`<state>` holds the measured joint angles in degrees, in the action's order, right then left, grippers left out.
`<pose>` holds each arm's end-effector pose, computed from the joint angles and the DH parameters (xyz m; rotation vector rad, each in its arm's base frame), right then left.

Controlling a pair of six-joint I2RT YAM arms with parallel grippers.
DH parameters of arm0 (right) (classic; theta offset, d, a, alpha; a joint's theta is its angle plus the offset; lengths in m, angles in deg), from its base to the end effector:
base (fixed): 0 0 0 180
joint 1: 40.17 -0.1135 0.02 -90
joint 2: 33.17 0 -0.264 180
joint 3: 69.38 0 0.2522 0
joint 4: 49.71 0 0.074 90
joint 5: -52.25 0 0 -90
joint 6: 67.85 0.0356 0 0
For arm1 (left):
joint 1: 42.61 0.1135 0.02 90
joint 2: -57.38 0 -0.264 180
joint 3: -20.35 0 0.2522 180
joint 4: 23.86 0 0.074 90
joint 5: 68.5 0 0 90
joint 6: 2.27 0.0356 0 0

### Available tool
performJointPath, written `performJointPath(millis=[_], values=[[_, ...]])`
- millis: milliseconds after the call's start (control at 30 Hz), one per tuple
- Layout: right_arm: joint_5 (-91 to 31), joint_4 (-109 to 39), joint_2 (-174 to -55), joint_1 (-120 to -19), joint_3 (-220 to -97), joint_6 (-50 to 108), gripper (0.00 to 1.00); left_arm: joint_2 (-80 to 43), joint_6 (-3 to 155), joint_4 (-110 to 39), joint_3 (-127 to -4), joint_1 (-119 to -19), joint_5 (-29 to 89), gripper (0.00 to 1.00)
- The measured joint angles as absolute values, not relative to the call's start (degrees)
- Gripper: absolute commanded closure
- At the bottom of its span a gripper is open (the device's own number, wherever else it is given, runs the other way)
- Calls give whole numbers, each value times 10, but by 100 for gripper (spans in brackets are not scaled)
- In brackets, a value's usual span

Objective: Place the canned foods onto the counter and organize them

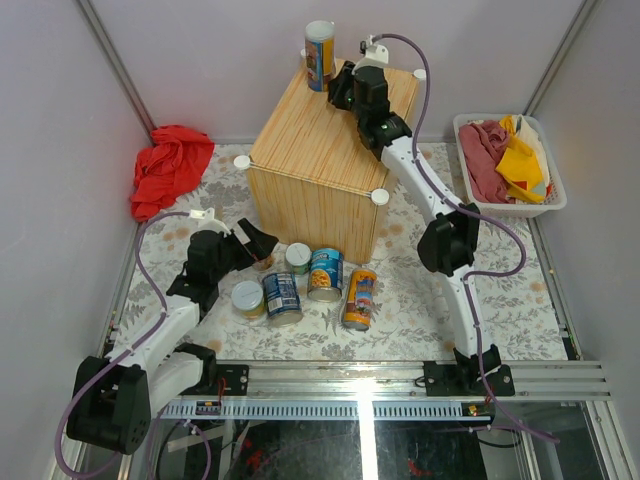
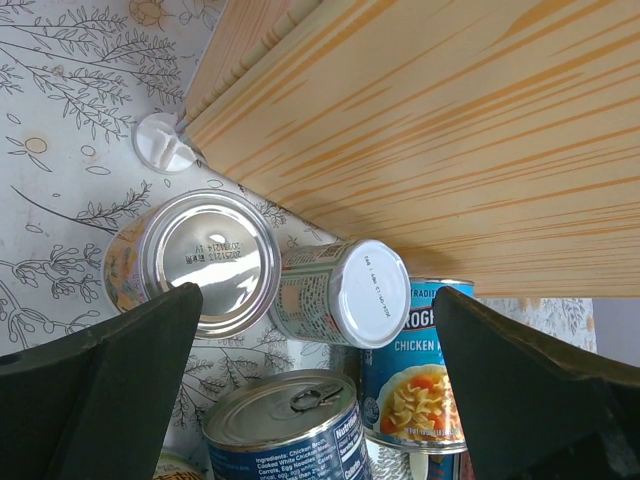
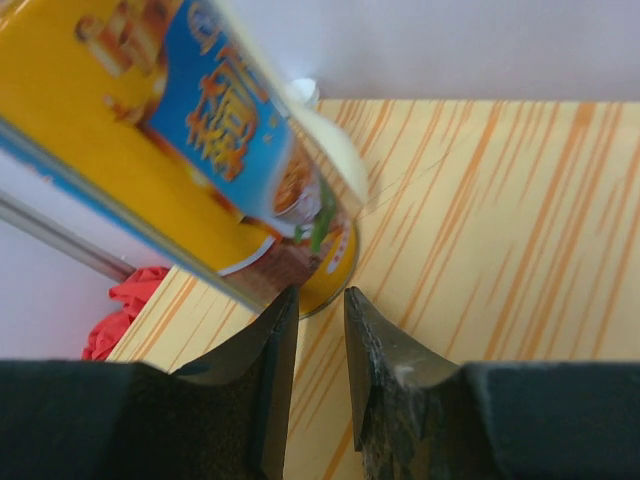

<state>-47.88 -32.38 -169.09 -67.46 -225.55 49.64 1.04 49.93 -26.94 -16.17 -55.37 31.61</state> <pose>0.4962 0.2490 0.3900 0.1470 1.5468 0.6272 0.2048 -0.0528 0.2053 -0.3250 2.0150 -0.7400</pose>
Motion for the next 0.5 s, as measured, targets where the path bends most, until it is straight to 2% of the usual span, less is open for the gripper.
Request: performJointPath(millis=[500], values=[[-431, -315, -1691, -689, -2256, 504, 65, -1, 505, -269, -162, -547, 317, 0]])
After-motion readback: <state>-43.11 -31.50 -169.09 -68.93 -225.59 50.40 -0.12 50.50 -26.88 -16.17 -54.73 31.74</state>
